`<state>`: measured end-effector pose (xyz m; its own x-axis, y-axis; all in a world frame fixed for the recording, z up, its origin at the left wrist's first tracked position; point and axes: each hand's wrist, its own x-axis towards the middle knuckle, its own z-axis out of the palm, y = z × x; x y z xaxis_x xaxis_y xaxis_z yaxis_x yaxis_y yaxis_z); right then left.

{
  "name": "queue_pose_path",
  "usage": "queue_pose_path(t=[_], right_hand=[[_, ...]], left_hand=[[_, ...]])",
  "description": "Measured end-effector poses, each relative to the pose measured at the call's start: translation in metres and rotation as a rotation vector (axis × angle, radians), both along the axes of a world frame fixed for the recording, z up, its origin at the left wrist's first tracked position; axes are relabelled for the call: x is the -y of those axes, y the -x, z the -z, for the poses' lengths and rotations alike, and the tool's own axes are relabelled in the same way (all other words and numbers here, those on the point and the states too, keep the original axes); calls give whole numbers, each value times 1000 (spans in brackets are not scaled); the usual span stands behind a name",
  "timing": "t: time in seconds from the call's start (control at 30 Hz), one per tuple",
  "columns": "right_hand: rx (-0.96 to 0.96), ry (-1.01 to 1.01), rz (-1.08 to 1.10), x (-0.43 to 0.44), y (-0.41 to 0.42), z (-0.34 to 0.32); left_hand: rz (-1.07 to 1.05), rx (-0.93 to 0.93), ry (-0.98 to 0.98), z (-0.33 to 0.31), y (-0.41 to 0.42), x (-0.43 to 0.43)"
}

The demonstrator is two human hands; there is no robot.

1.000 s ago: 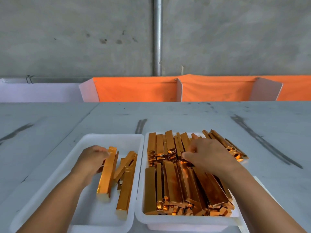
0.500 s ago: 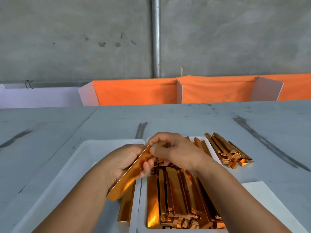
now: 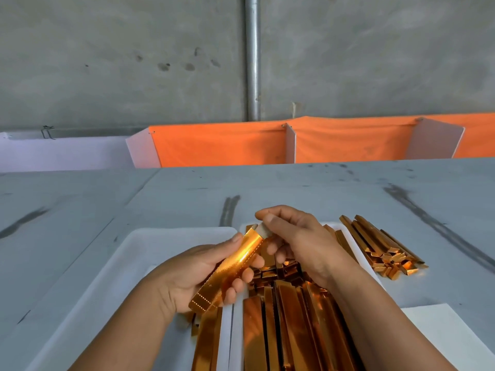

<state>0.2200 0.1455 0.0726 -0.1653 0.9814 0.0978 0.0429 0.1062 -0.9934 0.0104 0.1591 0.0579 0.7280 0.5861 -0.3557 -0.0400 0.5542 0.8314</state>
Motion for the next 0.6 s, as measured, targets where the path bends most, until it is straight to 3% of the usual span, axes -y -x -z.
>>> queue_pose_path(t=[0.23, 0.43, 0.6], right_hand=[[-50, -36, 33, -2, -4, 12], [-24, -43, -14, -2, -1, 12], [-49, -174, 158, 1, 3, 14]], left_hand=[[-136, 62, -35, 11, -3, -6], [-131, 48, -53, 9, -7, -2], [-202, 38, -85, 8, -10, 0]])
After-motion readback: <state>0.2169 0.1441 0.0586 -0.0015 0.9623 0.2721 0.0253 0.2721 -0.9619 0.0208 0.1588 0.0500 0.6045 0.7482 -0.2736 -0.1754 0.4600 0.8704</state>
